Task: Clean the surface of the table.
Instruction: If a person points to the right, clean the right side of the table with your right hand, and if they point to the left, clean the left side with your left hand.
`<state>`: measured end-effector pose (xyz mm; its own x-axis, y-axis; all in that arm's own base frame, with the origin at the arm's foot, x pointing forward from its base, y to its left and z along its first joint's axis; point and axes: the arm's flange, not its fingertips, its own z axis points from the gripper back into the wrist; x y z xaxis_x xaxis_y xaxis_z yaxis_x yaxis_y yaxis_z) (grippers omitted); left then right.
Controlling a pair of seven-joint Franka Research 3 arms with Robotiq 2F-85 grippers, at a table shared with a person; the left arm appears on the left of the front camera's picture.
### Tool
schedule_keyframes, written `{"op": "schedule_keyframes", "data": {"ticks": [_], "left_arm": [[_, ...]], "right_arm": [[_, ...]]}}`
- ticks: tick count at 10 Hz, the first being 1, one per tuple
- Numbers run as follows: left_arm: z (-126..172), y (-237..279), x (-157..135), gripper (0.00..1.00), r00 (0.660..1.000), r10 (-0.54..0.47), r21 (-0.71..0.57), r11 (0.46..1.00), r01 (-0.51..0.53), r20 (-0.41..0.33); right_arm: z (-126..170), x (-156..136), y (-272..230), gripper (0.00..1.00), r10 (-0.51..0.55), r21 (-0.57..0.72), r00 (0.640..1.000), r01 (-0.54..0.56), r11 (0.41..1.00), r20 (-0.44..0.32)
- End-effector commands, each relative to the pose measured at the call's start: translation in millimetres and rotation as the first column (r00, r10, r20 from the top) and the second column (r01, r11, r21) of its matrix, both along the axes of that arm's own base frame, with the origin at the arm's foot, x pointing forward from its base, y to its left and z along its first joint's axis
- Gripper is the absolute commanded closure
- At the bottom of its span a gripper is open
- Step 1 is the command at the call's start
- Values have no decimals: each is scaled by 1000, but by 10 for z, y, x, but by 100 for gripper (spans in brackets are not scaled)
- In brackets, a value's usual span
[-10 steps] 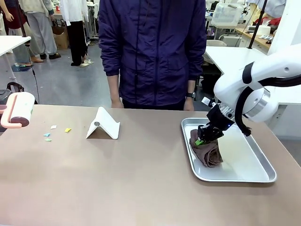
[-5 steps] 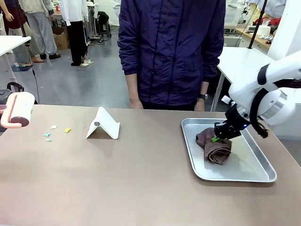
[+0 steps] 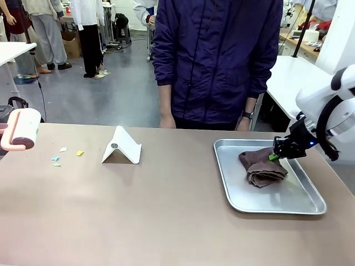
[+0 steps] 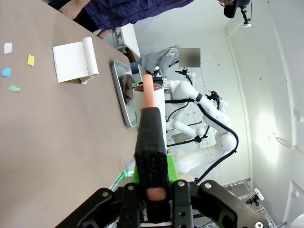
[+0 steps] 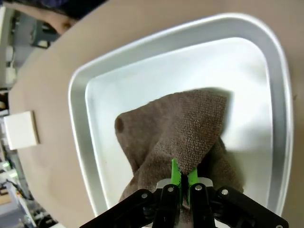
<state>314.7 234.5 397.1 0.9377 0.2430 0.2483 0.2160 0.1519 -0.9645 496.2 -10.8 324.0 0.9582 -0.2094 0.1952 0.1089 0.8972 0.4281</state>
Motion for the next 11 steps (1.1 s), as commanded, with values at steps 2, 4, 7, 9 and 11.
{"op": "schedule_keyframes", "data": {"ticks": [2, 4, 7, 9, 11], "left_arm": [[23, -3, -5, 78, 1000, 4, -5, 1000, -4, 12], [23, -3, -5, 78, 1000, 4, -5, 1000, -4, 12], [23, -3, -5, 78, 1000, 4, -5, 1000, -4, 12], [23, -3, -5, 78, 1000, 4, -5, 1000, -4, 12], [23, -3, -5, 78, 1000, 4, -5, 1000, -4, 12]], "right_arm": [[182, -162, -121, 94, 20, 210, 999, -26, 977, 34], [397, -284, -233, 94, 102, 413, 994, -111, 904, 45], [675, -523, -419, 94, 251, 697, 963, -248, 673, 100], [843, -730, -589, 94, 273, 807, 947, -292, 513, 169], [1020, -1046, -740, 94, 252, 857, 944, -303, 417, 211]]}}
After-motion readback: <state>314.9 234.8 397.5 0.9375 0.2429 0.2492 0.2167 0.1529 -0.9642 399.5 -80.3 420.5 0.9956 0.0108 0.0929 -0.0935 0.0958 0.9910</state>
